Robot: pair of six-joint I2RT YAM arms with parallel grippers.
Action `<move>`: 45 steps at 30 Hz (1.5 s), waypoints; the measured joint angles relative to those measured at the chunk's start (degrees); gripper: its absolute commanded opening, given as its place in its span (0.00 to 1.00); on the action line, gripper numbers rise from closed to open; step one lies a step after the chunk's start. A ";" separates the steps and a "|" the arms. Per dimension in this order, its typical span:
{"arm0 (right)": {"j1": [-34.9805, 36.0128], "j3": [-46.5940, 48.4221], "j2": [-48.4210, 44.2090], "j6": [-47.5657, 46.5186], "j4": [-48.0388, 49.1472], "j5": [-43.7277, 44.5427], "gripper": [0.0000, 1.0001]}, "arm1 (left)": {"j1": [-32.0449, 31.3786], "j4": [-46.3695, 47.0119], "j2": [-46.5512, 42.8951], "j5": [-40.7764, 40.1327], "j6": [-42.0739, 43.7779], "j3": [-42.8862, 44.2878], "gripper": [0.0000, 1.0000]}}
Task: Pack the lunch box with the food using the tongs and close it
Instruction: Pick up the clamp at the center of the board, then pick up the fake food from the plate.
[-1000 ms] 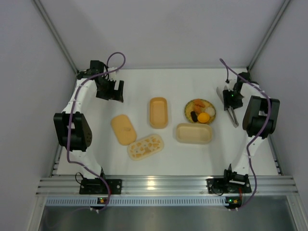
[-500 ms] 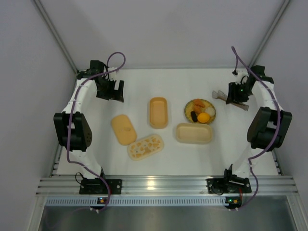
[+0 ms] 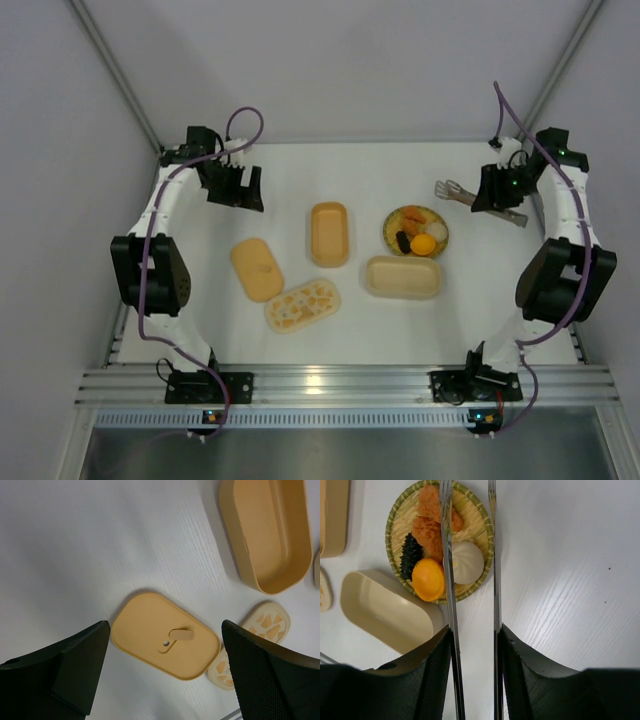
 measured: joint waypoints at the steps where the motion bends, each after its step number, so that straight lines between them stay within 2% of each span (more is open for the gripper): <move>1: 0.00 0.28 -0.31 -0.63 -0.90 -0.66 0.40 | 0.00 0.55 -0.50 1.03 0.31 -0.70 0.98; 9: 1.73 0.66 -2.40 -8.37 -7.69 -2.12 0.42 | 0.00 3.23 -5.27 5.90 2.82 -4.96 0.98; 24: 2.82 -4.13 -9.51 -17.03 -9.75 5.75 0.46 | 0.00 3.76 -5.75 7.21 3.23 -4.98 0.98; 32: 4.28 -8.39 -9.51 -17.66 -9.11 8.55 0.43 | 0.00 3.76 -5.75 7.37 3.26 -4.98 0.98; 45: 6.12 -10.12 -8.02 -15.76 -5.20 11.56 0.38 | 0.00 3.72 -5.75 6.71 3.50 -4.98 0.98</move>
